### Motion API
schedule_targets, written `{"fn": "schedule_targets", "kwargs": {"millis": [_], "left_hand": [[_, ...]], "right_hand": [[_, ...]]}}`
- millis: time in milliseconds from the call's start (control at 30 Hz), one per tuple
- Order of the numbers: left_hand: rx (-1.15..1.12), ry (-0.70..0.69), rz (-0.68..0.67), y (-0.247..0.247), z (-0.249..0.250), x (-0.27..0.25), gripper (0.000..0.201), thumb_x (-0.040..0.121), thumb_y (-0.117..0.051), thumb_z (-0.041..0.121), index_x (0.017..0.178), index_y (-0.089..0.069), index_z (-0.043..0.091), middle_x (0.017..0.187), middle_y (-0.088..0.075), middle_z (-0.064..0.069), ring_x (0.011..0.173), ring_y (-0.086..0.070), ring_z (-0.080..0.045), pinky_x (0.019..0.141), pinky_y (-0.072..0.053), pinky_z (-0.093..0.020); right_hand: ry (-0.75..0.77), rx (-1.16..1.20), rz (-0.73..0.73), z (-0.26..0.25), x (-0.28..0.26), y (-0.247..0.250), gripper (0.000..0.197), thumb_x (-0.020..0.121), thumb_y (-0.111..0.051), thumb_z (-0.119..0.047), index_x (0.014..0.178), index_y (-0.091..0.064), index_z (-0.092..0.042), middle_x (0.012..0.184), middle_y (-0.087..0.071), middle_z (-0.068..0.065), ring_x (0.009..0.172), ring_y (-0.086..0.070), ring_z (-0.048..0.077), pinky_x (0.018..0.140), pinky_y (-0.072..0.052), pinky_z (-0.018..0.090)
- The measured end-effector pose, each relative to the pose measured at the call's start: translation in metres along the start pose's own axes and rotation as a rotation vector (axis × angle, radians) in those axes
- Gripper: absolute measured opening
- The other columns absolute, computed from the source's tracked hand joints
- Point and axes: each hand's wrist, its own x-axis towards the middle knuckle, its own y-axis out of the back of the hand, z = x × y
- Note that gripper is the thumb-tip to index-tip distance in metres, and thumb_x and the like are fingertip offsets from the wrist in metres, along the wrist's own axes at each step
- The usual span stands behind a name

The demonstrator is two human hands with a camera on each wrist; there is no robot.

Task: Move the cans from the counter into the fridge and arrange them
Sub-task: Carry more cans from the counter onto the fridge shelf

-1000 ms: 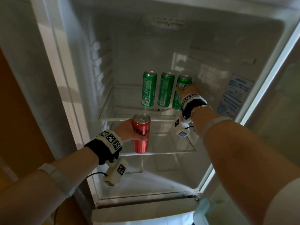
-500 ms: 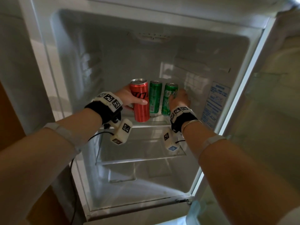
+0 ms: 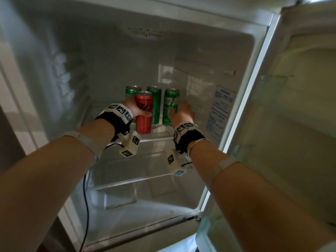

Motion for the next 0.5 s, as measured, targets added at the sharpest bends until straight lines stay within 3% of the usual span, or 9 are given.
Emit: {"fn": "schedule_targets", "kwargs": {"millis": [67,167,233,400,500], "left_hand": [[0.000,-0.014,0.001,-0.001,-0.001,0.001,0.057,0.073,-0.075,0.004,0.125,-0.052,0.011,0.125,-0.060,-0.014,0.114,-0.058,-0.034,0.077,-0.050,-0.040],[0.001,-0.060,0.030,-0.005,-0.006,0.001,0.055,0.072,-0.076,0.006,0.123,-0.055,0.010,0.124,-0.061,-0.013,0.116,-0.058,-0.030,0.094,-0.045,-0.039],[0.031,-0.068,0.065,-0.008,-0.012,0.001,0.053,0.072,-0.077,0.013,0.122,-0.057,0.012,0.123,-0.063,-0.012,0.115,-0.059,-0.029,0.099,-0.043,-0.037],[0.027,0.019,0.105,-0.012,-0.022,-0.006,0.053,0.076,-0.073,0.022,0.125,-0.055,0.012,0.128,-0.061,-0.010,0.117,-0.057,-0.027,0.099,-0.040,-0.037],[0.010,0.025,0.141,-0.014,-0.028,-0.013,0.050,0.080,-0.070,0.022,0.126,-0.054,0.010,0.131,-0.059,-0.008,0.119,-0.055,-0.025,0.093,-0.037,-0.030]], "right_hand": [[0.011,-0.019,0.013,0.002,-0.002,-0.003,0.046,0.094,-0.045,-0.030,0.132,-0.039,-0.005,0.130,-0.045,0.018,0.115,-0.045,0.039,0.094,-0.039,0.042],[0.018,-0.028,0.030,0.005,-0.007,-0.006,0.045,0.094,-0.045,-0.030,0.131,-0.039,-0.005,0.129,-0.045,0.018,0.112,-0.046,0.040,0.092,-0.040,0.043],[0.013,-0.015,0.018,0.006,-0.011,-0.007,0.044,0.094,-0.045,-0.029,0.131,-0.039,-0.007,0.129,-0.044,0.017,0.114,-0.045,0.039,0.092,-0.040,0.043],[0.011,0.016,0.005,0.005,-0.021,-0.011,0.040,0.092,-0.048,-0.022,0.129,-0.041,-0.008,0.129,-0.044,0.016,0.115,-0.046,0.039,0.094,-0.044,0.045],[-0.025,0.036,-0.012,0.004,-0.028,-0.009,0.040,0.091,-0.048,-0.022,0.129,-0.040,-0.011,0.128,-0.046,0.015,0.114,-0.050,0.037,0.093,-0.044,0.043]]}}
